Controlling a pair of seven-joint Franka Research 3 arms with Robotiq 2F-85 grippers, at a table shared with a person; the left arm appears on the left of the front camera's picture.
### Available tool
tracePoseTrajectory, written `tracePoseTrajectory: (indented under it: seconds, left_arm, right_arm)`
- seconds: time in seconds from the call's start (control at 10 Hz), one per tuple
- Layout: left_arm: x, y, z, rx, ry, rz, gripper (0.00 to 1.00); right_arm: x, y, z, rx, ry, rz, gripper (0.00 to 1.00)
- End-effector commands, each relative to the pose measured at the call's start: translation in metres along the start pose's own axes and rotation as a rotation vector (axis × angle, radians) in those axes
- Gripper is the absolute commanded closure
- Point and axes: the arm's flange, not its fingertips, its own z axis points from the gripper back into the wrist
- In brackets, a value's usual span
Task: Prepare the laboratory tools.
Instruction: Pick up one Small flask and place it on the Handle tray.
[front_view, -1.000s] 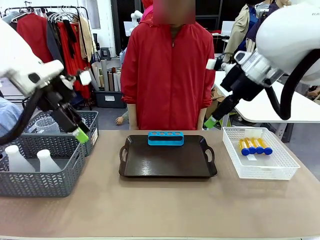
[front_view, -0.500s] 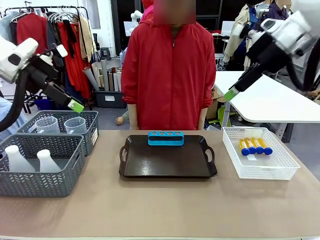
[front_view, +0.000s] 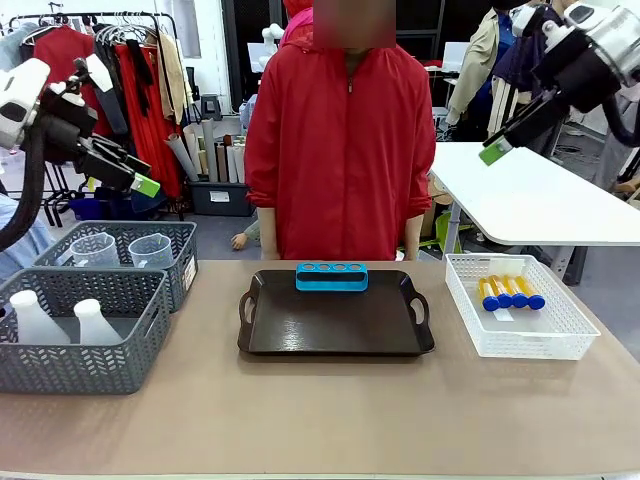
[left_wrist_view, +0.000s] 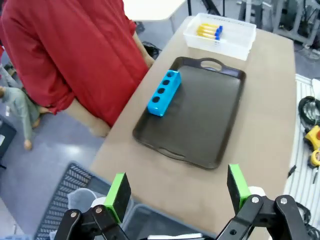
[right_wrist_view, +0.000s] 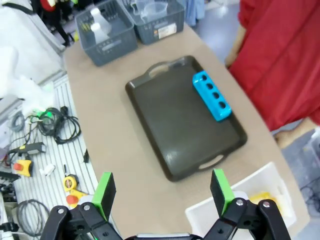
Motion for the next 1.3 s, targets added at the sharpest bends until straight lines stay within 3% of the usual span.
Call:
tracePoseTrajectory:
  seconds: [0.0,0.4,0.9,1.0,1.2]
  left_arm:
    - [0.003,0.005,-0.003,0.011,0.007,-0.031,0.0]
    - [0.025,0.019,0.02,0.006,0.043,-0.061,0.0]
    - [0.059,0.028,0.04,0.011,0.066,-0.103,0.0]
    - [0.059,0.029,0.038,-0.005,0.073,-0.095,0.0]
    - [0.054,0.023,0.039,0.021,0.044,-0.116,0.0]
  right_arm:
    - [0.002,-0.012,0.012,0.024,-0.047,0.048,0.0]
    - [-0.006,-0.014,0.024,0.014,-0.031,0.116,0.0]
    - [-0.017,-0.02,0.016,0.023,-0.015,0.108,0.0]
    - [-0.01,-0.021,0.01,-0.004,-0.043,0.065,0.0]
    - [-0.015,-0.02,0.019,0.011,-0.001,0.09,0.0]
